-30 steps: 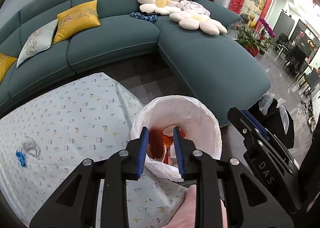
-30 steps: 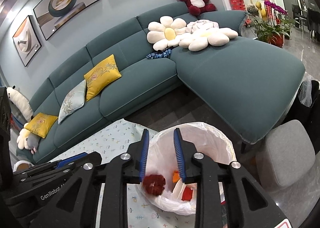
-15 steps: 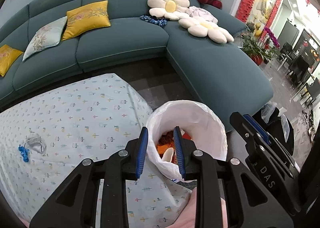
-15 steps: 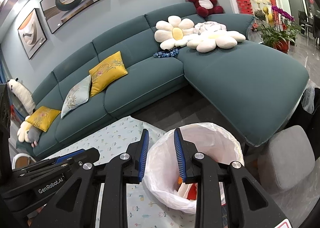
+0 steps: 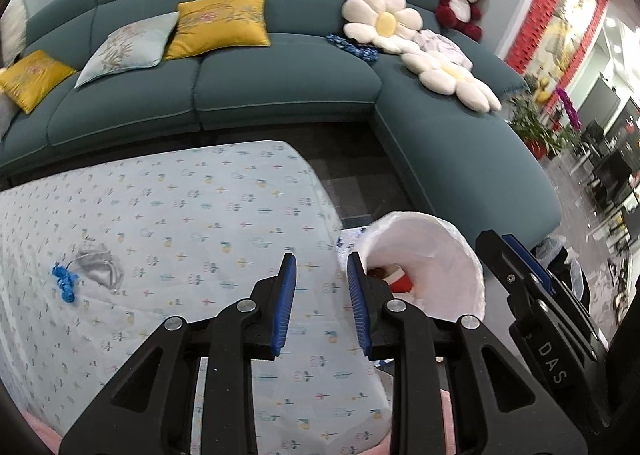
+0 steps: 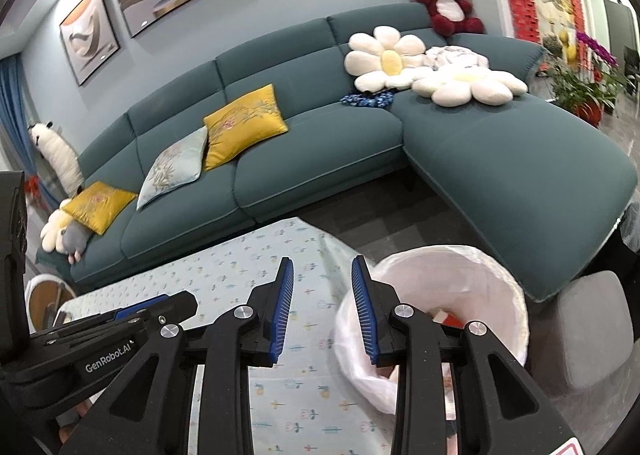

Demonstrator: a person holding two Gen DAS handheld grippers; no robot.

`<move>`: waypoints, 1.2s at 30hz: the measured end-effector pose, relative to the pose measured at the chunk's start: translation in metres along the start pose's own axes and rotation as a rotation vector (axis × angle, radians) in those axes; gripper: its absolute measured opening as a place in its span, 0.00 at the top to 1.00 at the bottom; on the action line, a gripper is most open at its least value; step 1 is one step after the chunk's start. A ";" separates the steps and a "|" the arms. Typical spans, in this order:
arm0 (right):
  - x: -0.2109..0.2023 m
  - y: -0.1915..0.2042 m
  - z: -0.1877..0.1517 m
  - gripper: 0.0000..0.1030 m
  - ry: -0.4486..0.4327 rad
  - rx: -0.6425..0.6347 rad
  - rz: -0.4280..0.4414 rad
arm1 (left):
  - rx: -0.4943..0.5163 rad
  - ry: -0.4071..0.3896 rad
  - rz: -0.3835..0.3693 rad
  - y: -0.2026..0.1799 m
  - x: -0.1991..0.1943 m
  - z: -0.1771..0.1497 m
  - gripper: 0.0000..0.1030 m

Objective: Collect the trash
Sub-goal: 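Move both grippers back to the bed toward the blue cord and grey pouch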

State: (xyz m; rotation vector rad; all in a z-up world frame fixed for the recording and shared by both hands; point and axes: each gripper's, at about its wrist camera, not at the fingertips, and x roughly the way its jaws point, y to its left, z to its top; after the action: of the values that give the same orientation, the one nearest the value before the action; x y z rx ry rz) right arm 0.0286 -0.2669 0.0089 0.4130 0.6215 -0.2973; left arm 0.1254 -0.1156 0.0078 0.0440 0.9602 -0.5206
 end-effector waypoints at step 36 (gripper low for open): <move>0.146 0.277 -0.117 0.56 0.339 -0.355 0.220 | -0.520 0.092 0.266 0.348 0.012 -0.069 0.48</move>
State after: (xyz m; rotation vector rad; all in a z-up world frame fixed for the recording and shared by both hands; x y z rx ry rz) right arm 0.1911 0.0079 -0.0888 0.1862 0.9336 0.0981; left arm 0.2315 0.2026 -0.1084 -0.2714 1.1355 -0.0144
